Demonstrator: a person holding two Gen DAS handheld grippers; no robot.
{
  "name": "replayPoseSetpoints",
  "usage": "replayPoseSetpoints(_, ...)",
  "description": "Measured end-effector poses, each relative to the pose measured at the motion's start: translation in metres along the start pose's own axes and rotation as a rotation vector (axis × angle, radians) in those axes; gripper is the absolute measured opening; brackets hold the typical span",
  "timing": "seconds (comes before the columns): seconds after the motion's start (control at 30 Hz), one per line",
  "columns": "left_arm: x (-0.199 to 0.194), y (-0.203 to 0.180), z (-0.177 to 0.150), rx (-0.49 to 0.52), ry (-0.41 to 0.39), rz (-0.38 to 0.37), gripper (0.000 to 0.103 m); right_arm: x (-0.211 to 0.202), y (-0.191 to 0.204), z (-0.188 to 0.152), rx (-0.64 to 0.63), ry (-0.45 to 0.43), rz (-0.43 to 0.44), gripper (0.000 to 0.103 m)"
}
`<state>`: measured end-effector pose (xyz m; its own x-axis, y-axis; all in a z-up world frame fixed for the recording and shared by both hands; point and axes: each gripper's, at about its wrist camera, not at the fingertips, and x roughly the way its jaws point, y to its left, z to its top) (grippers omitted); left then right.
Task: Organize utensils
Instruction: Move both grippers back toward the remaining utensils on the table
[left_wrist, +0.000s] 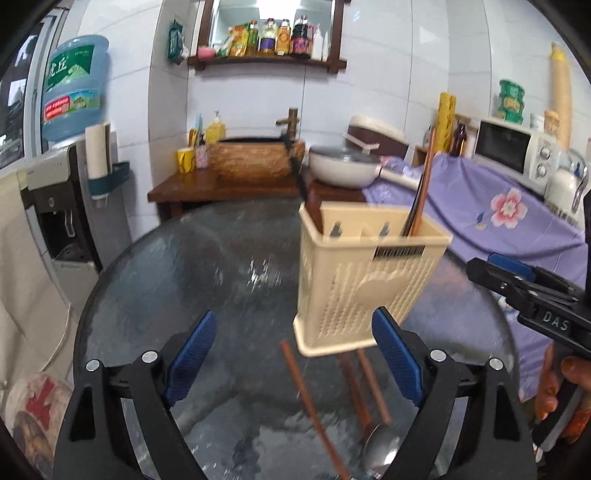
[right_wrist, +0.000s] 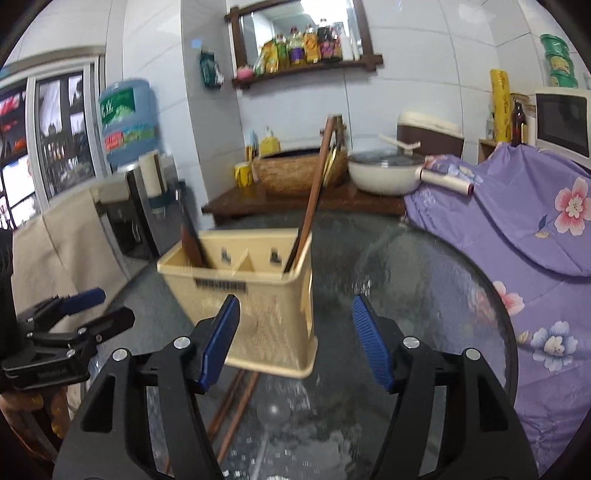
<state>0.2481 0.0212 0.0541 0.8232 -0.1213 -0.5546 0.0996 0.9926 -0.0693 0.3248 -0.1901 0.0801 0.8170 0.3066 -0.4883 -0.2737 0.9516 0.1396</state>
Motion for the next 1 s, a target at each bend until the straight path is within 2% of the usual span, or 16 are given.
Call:
replayPoseSetpoints(0.1, 0.011, 0.009, -0.024, -0.020, 0.079, 0.003, 0.075, 0.012, 0.001, -0.026, 0.005, 0.086, -0.003, 0.064)
replayPoseSetpoints(0.23, 0.021, 0.017, -0.047, -0.030, 0.159, 0.009, 0.057, 0.029, 0.002, -0.057, 0.002, 0.185, -0.016, 0.064)
replayPoseSetpoints(0.33, 0.026, 0.020, -0.057, -0.034, 0.203, -0.009, 0.047, 0.037, 0.006, -0.073, -0.008, 0.235, -0.013, 0.064)
replayPoseSetpoints(0.77, 0.034, 0.014, -0.068, -0.033, 0.245, -0.038, 0.043, 0.057, 0.023, -0.102, -0.079, 0.358, -0.024, 0.054)
replayPoseSetpoints(1.0, 0.037, 0.015, -0.069, -0.035, 0.256, -0.036, 0.043, 0.070, 0.028, -0.104, -0.098, 0.382, -0.018, 0.044)
